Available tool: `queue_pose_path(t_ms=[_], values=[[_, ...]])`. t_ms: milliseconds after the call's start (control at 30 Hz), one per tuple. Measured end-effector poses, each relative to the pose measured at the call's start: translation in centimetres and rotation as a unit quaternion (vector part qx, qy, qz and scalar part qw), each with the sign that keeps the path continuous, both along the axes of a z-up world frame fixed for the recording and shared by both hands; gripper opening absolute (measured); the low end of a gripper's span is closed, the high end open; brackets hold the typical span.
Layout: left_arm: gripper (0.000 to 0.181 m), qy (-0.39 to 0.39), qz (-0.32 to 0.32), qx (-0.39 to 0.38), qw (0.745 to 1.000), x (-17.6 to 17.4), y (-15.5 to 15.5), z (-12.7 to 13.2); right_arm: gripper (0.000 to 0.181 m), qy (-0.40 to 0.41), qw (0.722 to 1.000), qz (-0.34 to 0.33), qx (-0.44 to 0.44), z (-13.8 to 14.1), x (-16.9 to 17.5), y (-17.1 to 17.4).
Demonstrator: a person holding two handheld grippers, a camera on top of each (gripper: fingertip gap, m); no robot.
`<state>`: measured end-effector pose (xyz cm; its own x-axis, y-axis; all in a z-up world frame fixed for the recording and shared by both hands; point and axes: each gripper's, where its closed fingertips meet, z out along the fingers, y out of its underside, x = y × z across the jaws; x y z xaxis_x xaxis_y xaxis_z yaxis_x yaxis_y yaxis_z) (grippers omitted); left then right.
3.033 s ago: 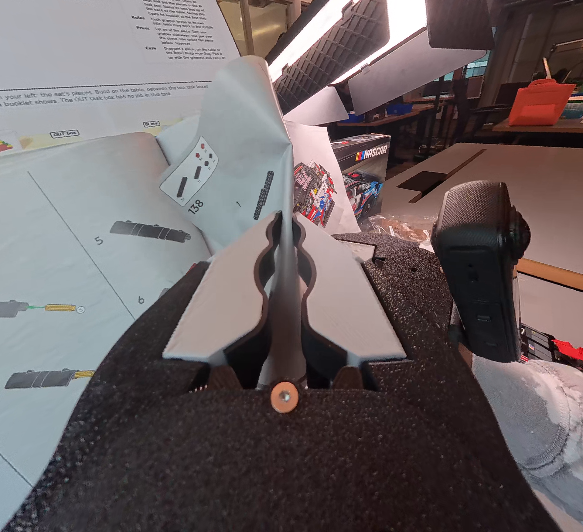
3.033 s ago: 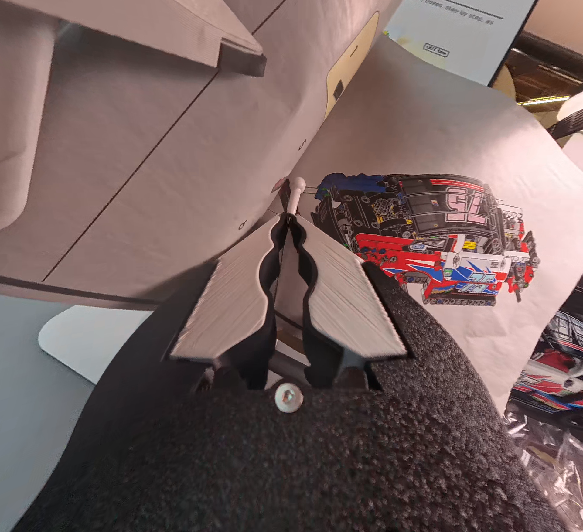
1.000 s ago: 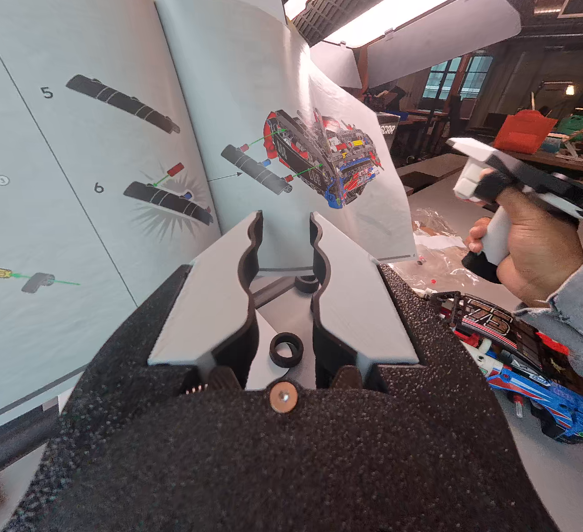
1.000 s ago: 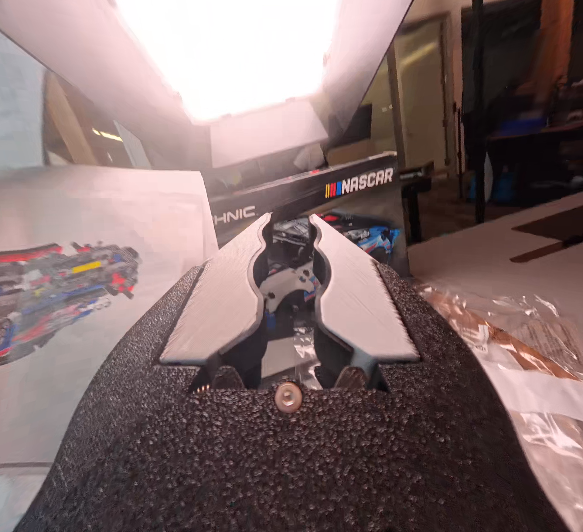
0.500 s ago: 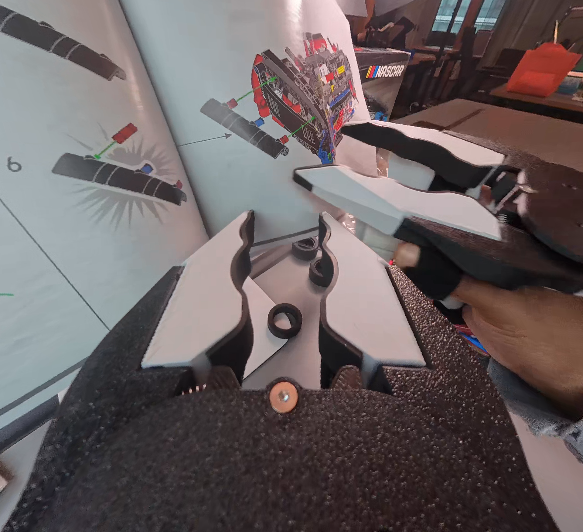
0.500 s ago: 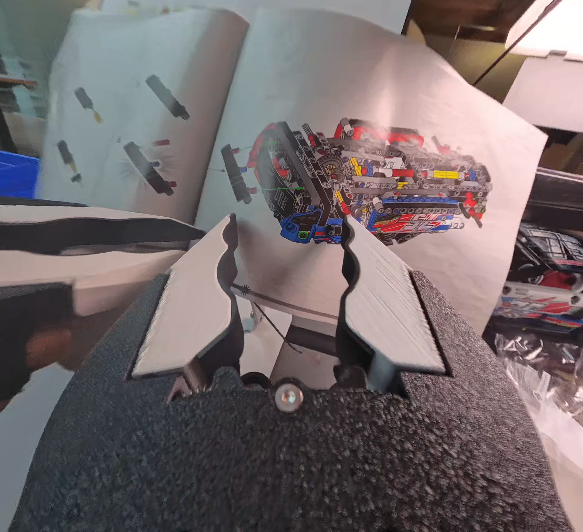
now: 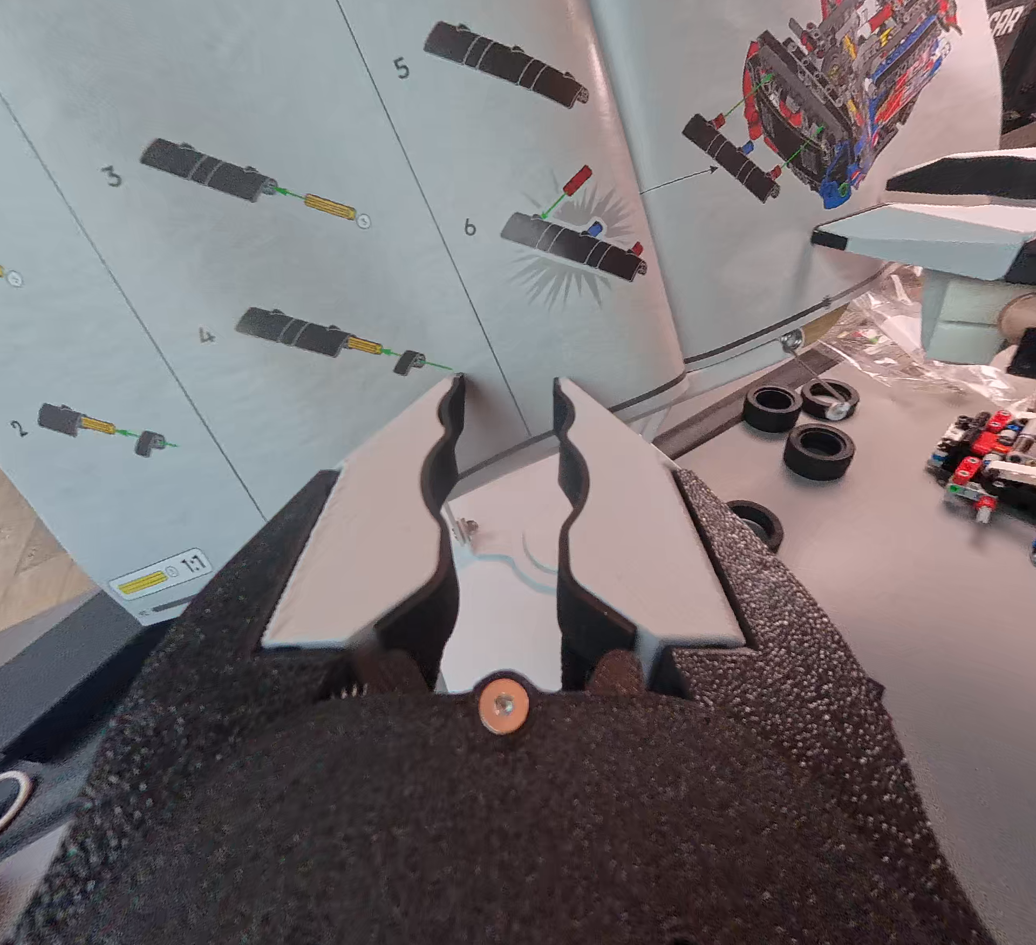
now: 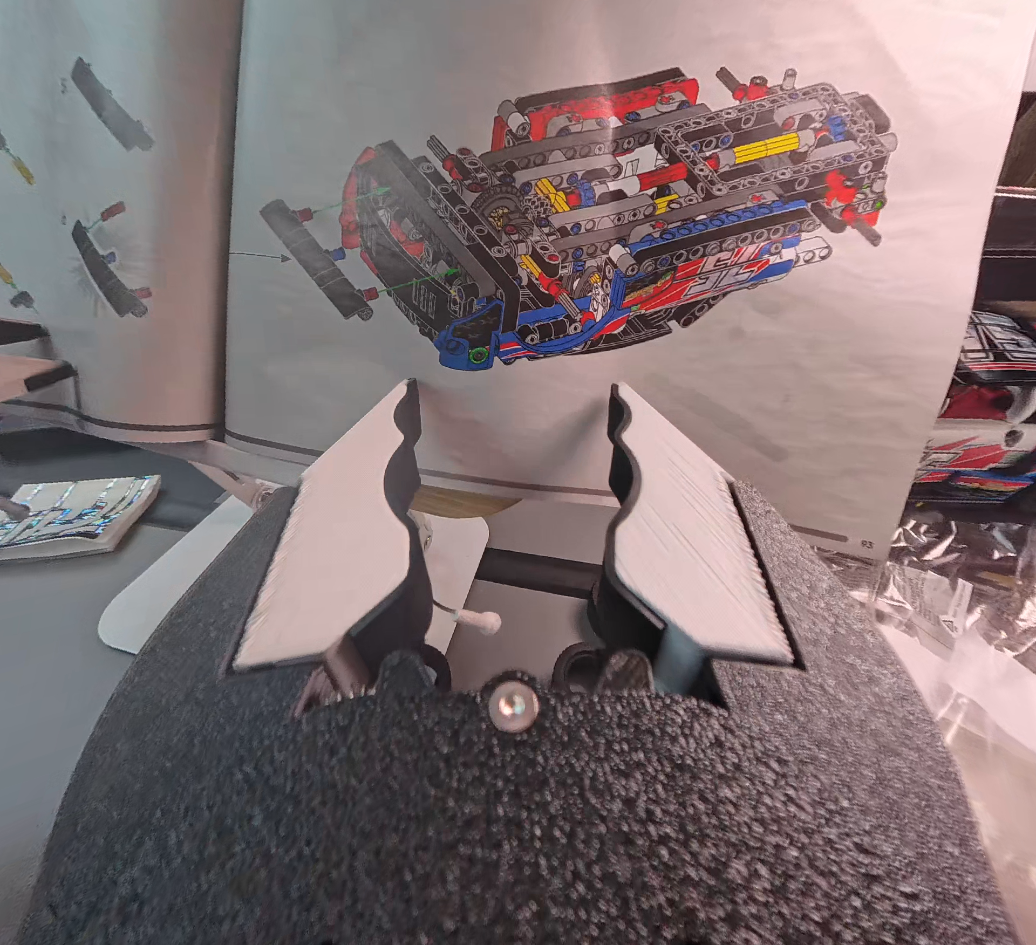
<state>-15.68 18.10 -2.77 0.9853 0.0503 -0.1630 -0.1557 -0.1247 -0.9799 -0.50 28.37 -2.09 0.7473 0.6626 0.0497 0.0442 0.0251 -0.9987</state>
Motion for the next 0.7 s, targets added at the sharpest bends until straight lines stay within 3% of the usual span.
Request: queue_pose_path(t_ms=[67,167,267,500,700], values=[[0.013,0.032,0.013,0.003,0.999,-1.0,0.2,0.2,0.066,-0.002,1.000,0.003,-0.003,-0.3,0.1,0.0],[0.012,0.089,0.032,0.001,0.996,-1.7,0.7,0.5,0.063,-0.013,1.000,-0.001,-0.003,-0.9,0.3,0.1],[0.031,0.141,0.057,0.007,0.988,-2.7,0.8,1.2,0.063,-0.022,1.000,-0.003,-0.004,-1.2,0.6,0.0],[0.035,0.127,0.041,0.033,0.991,-3.2,0.6,1.1,0.055,-0.042,0.999,0.010,0.008,-2.2,0.8,-0.8],[0.031,0.132,0.047,0.030,0.990,-3.0,0.8,0.9,0.028,-0.096,0.991,0.075,0.054,-3.9,0.2,-5.0]])
